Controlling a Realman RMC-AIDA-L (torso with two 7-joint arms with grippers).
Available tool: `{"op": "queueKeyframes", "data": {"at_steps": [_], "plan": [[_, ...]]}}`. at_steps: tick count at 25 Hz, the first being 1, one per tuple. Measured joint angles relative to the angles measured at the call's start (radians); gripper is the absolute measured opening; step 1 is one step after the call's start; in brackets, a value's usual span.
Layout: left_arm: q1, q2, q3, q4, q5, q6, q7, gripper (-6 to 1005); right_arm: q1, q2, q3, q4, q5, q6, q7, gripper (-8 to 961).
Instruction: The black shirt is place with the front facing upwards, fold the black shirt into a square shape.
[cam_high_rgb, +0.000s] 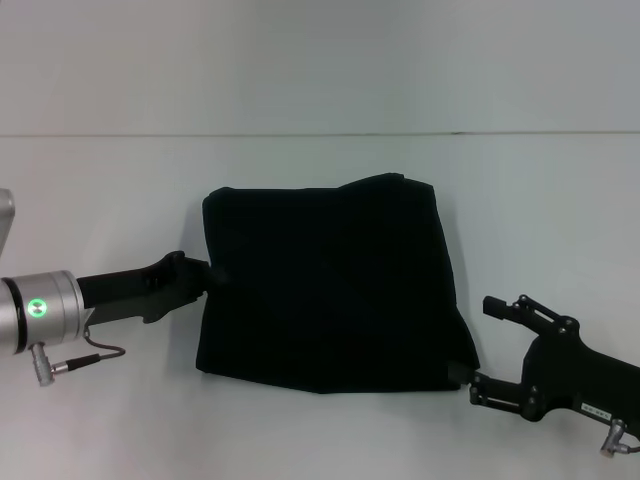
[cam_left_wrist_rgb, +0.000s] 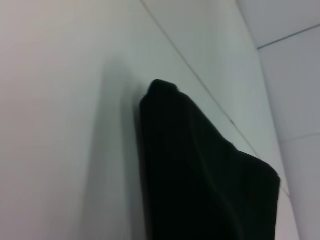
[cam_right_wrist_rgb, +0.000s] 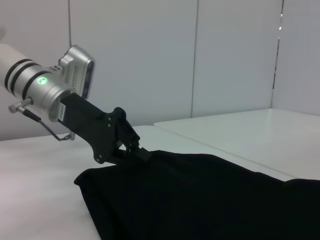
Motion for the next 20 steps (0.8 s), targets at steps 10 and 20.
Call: {"op": "queueKeyframes", "data": {"at_steps": [10,20], "plan": [[0.032,0.016,-0.017,0.029,0.002,0.029,0.065,109,0.0,0.002,0.012,0.003,0.0,0.001,0.0,944],[0.097,-0.007,-0.12,0.182,-0.109,0.217,0.659,609,0.012,0.005,0.093,0.012,0.022,-0.002,-0.006,944]]}}
